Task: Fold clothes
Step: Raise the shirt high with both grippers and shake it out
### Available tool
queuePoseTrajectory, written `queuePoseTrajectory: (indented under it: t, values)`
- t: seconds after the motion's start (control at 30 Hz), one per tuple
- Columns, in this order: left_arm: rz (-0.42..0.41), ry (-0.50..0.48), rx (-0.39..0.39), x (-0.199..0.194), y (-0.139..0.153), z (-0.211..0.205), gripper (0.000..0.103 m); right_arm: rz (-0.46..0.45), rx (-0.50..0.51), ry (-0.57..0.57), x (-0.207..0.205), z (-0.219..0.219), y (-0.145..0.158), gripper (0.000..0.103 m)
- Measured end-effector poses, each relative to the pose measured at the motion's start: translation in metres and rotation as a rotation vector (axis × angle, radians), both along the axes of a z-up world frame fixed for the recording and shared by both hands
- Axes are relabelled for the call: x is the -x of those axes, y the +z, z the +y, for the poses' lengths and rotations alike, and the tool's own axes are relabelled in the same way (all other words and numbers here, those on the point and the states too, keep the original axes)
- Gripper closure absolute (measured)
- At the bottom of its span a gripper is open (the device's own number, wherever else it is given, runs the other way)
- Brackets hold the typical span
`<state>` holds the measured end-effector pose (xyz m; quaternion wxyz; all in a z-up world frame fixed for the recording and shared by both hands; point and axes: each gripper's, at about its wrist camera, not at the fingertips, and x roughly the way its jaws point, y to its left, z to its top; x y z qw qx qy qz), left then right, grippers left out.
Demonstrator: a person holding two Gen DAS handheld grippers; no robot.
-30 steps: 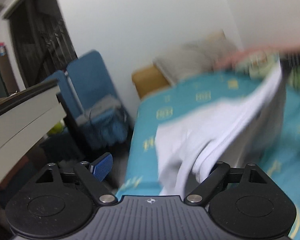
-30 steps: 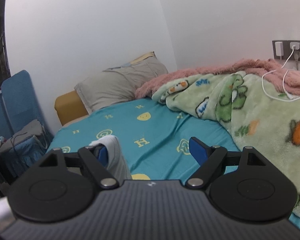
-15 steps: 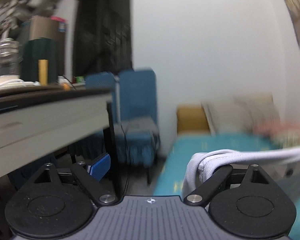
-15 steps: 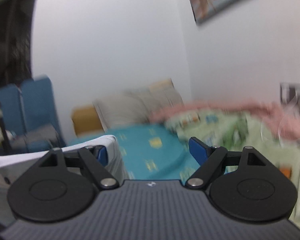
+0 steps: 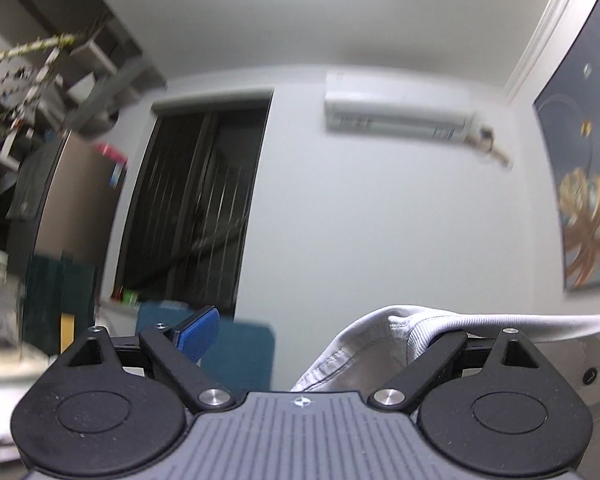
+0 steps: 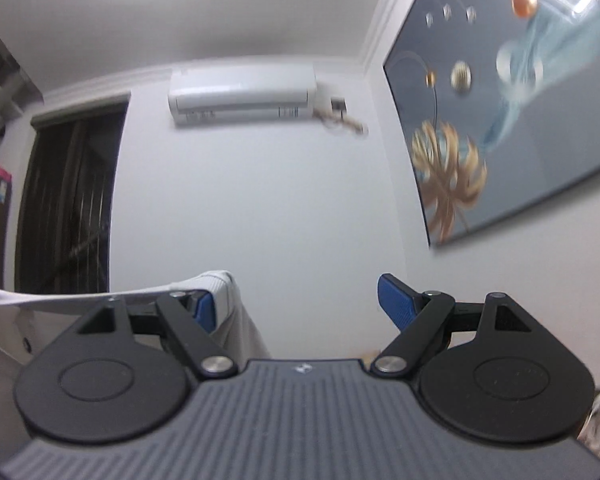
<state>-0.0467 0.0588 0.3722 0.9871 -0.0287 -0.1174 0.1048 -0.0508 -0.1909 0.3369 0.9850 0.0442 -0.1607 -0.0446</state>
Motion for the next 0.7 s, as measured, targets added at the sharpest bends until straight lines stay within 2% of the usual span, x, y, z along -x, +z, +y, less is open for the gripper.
queuePoseTrajectory:
  t: [0.17,0.23,0.33,0.43,0.57,0.7]
  values:
    - [-0.045,-0.051,-0.021,0.034,0.053,-0.005,0.007,-0.058,0.016,0.008,0.039,-0.005,0.049,0.020]
    - [-0.031,-0.070,-0.024,0.039,0.061,-0.007,0.007,-0.053,0.015,0.013,0.045,-0.008,0.057,0.020]
    - [0.012,-0.087,-0.026,0.032,0.055,-0.010,0.007,-0.022,0.024,0.011,0.042,-0.012,0.056,0.020]
    - [0.077,-0.111,-0.016,0.006,0.032,-0.006,0.007,0.040,0.050,-0.005,0.023,-0.011,0.039,0.020]
    - [0.196,-0.154,0.020,-0.046,-0.012,-0.008,0.007,0.156,0.035,0.004,-0.021,-0.017,-0.005,0.020]
    - [0.288,-0.164,0.041,-0.123,-0.060,0.008,0.007,0.241,0.052,-0.008,-0.078,-0.016,-0.050,0.020]
